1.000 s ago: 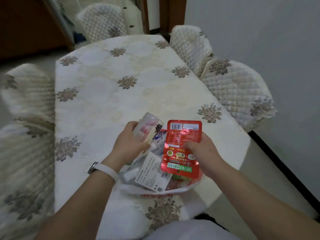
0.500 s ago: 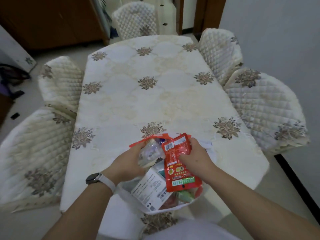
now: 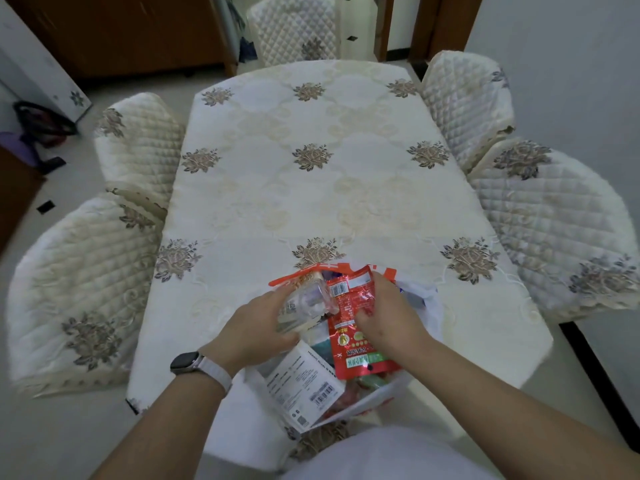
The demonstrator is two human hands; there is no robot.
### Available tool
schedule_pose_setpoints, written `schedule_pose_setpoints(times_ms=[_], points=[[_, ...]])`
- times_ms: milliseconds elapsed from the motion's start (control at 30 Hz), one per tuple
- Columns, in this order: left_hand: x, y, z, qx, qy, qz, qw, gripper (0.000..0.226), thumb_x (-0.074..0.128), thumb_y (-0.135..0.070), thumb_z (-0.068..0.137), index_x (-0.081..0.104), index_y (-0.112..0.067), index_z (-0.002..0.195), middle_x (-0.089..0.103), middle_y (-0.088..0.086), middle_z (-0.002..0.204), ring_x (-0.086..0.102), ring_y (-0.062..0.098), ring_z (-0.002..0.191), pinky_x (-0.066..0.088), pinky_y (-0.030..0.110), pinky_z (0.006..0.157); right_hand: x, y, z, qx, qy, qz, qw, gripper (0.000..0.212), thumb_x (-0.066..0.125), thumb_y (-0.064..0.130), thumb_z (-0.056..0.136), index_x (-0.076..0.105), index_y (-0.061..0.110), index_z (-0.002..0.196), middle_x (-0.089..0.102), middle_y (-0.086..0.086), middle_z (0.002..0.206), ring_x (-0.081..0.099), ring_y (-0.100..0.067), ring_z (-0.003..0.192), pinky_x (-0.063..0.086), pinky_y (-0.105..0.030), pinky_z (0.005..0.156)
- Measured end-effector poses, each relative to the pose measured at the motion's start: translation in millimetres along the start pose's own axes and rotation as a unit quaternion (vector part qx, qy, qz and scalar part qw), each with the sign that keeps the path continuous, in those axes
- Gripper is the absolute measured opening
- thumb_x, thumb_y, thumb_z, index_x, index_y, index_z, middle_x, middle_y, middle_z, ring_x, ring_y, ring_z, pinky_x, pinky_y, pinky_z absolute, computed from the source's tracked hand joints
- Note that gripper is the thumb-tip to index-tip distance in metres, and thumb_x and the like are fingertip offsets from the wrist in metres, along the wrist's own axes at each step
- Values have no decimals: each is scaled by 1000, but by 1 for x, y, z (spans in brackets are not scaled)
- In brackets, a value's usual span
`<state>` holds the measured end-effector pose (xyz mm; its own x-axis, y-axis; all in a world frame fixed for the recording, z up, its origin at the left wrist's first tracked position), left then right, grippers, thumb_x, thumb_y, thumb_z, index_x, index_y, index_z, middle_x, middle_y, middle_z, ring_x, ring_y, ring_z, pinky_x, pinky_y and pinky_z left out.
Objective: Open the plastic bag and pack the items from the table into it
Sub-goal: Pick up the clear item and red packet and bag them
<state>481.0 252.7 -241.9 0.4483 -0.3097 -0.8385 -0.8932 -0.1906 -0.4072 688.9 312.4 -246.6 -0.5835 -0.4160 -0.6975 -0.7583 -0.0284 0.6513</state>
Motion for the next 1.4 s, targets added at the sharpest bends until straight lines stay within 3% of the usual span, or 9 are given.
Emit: schedule_pose_setpoints(times_ms=[133, 267, 467, 733, 833, 933, 1033, 1233, 1400], points=[[-5, 2, -4, 14, -43, -14, 999, 80, 69, -52, 82, 33, -31, 150, 50, -6, 144, 49, 15, 125, 45, 35, 101, -18, 0, -11, -21, -48, -58, 997, 45, 54, 32, 89, 46, 19, 131, 54, -1, 116, 55, -19, 104, 47, -36, 86], [-14, 3, -12, 24, -96, -9, 995, 70, 72, -47, 83, 45, -24, 143, 55, -5, 136, 51, 14, 119, 44, 33, 98, -43, -19, -21, -24, -107, -105, 988, 29, 56, 28, 91, 60, 16, 117, 57, -3, 108, 57, -22, 99, 48, -36, 79], [-11, 17, -36, -4, -126, -14, 992, 55, 74, -33, 83, 56, -19, 133, 57, -2, 129, 52, 19, 117, 45, 35, 95, -53, -60, -41, -60, -117, -125, 983, 31, 69, 16, 82, 65, 10, 112, 61, -9, 103, 59, -31, 97, 48, -39, 82], [12, 48, -99, -239, -192, -158, 939, 56, 74, -30, 84, 51, -17, 133, 60, 0, 116, 60, 21, 103, 53, 40, 80, -45, -109, -49, 32, -70, -42, 996, 66, 71, 35, 83, 44, 11, 139, 48, -11, 134, 47, -27, 124, 38, -37, 100], [26, 40, -120, -288, -200, -202, 915, 12, 65, -26, 91, 58, -17, 91, 61, 1, 80, 57, 17, 69, 43, 32, 57, -35, -124, -39, 71, -22, 8, 997, 60, 69, 43, 84, 51, 12, 132, 53, -9, 124, 56, -25, 111, 46, -35, 90], [28, 26, -133, -287, -233, -196, 908, 26, 60, -22, 94, 51, -17, 70, 53, 3, 64, 47, 18, 58, 34, 31, 52, -20, -129, -35, 73, 33, 30, 996, 32, 67, 40, 86, 59, 17, 108, 61, -1, 97, 59, -20, 89, 41, -29, 72], [22, 11, -138, -284, -278, -214, 892, 24, 62, -19, 93, 54, -17, 71, 54, 2, 64, 48, 18, 59, 34, 32, 54, -19, -130, -33, 30, 44, 34, 998, 7, 65, 22, 86, 59, 18, 83, 60, 1, 77, 57, -21, 78, 32, -29, 62], [-5, -11, -134, -214, -354, -244, 877, 18, 63, -17, 93, 58, -23, 77, 59, -2, 88, 53, 2, 76, 37, 14, 61, -51, -121, -39, -26, 9, 6, 1000, 10, 62, 15, 86, 58, 17, 77, 57, 4, 69, 52, -19, 68, 31, -25, 55], [-13, 13, -136, -193, -387, -391, 812, 21, 62, -19, 95, 60, -26, 75, 52, -4, 71, 42, 14, 63, 35, 28, 57, -83, -94, -59, -82, -40, 15, 996, 10, 60, 14, 87, 59, 13, 77, 60, -1, 71, 53, -14, 65, 38, -25, 59]])
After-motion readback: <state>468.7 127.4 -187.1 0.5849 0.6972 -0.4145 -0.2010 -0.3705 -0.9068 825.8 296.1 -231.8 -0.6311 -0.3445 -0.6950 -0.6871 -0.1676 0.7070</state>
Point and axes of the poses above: each hand's wrist, its own z-axis towards the middle knuckle, its own x-axis out of the palm, y = z × x, the point moved 8 cm from there along z, towards the middle knuckle
